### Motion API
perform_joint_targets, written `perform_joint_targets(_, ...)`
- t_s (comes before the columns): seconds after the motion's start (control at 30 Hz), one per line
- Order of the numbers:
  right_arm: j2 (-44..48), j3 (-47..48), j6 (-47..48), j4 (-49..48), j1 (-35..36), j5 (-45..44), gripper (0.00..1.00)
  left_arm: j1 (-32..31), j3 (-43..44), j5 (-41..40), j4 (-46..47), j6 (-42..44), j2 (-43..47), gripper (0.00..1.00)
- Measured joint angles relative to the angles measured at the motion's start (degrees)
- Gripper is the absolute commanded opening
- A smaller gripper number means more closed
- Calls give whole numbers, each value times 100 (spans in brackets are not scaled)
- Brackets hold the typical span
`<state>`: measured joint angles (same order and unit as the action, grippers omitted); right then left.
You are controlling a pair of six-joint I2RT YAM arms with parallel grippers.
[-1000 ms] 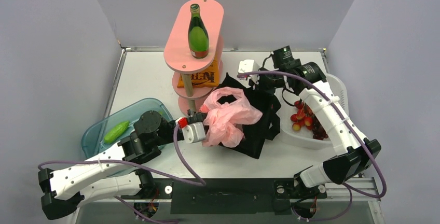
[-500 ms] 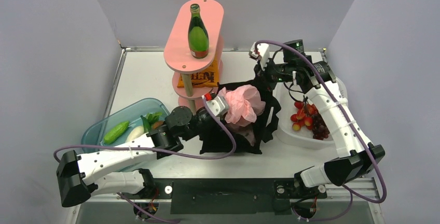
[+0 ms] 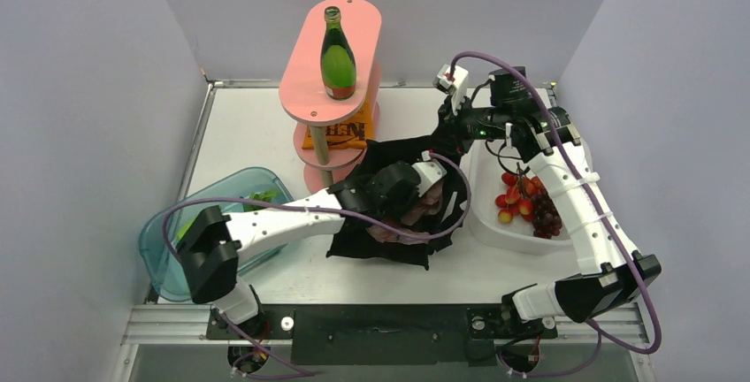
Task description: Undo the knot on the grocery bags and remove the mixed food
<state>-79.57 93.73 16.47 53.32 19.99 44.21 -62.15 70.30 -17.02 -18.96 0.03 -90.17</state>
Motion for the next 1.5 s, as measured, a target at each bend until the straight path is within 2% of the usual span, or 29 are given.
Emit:
perform_joint_targets(0.03, 20, -11, -63, -11, -11, 28, 0, 0, 181, -13, -234, -4, -188, 2)
perform_joint_targets(0.1, 68, -48, -170, -24, -50, 79, 0, 13, 514, -9, -680, -15, -544, 21)
perform_joint_targets(0.17, 118, -96, -254, -44, -90, 120, 0, 37, 721, 46, -1025, -44, -844, 36)
perform_joint_targets(0.2, 142, -129, -295, -55, -125, 140, 0, 39, 765, 83, -1145, -59, -931, 39)
perform_joint_targets(0.27, 157, -186, -356, -74, -170, 170, 0, 39, 772, 151, -1309, -96, -984, 50)
perform_joint_targets(0.3, 160, -216, -380, -90, -197, 195, 0, 39, 769, 212, -1368, -107, -966, 60)
perform_joint_targets(0.43, 208, -374, -437, -232, -205, 269, 0, 35, 584, 511, -1333, -9, -518, 83)
perform_joint_targets(0.5, 232, -413, -450, -234, -205, 278, 0, 24, 516, 597, -1318, 120, -105, 92)
perform_joint_targets(0.57, 234, -420, -466, -247, -205, 278, 0, 0, 535, 647, -1211, 229, 258, 96)
perform_joint_targets(0.77, 234, -431, -540, -323, -205, 280, 0, -39, 1056, 931, -1176, 398, 695, 97)
perform_joint_targets(0.83, 234, -439, -551, -343, -208, 280, 0, -37, 1067, 1051, -1154, 422, 774, 88)
perform_joint_targets(0.87, 234, -446, -564, -354, -205, 280, 0, -37, 999, 1132, -1091, 448, 839, 73)
perform_joint_targets(0.9, 234, -455, -570, -363, -208, 280, 0, -37, 863, 1209, -977, 498, 938, 64)
perform_joint_targets(0.93, 234, -463, -586, -372, -208, 282, 0, -39, 728, 1274, -881, 540, 1032, 44)
perform_joint_targets(1.0, 232, -472, -636, -398, -208, 284, 0, -70, 286, 1375, -546, 754, 1296, 30)
perform_joint_targets(1.03, 232, -472, -662, -411, -208, 284, 0, -116, 109, 1338, -407, 879, 1379, 28)
perform_joint_targets(1.17, 232, -472, -719, -448, -208, 317, 0, -238, -39, 949, 17, 1233, 1038, 26)
perform_joint_targets(1.33, 232, -476, -787, -490, -208, 330, 0, 94, -48, 426, 448, 1335, 76, 26)
perform_joint_targets(1.5, 232, -509, -813, -525, -208, 367, 0, 348, -323, 92, 1012, 1488, -667, 36)
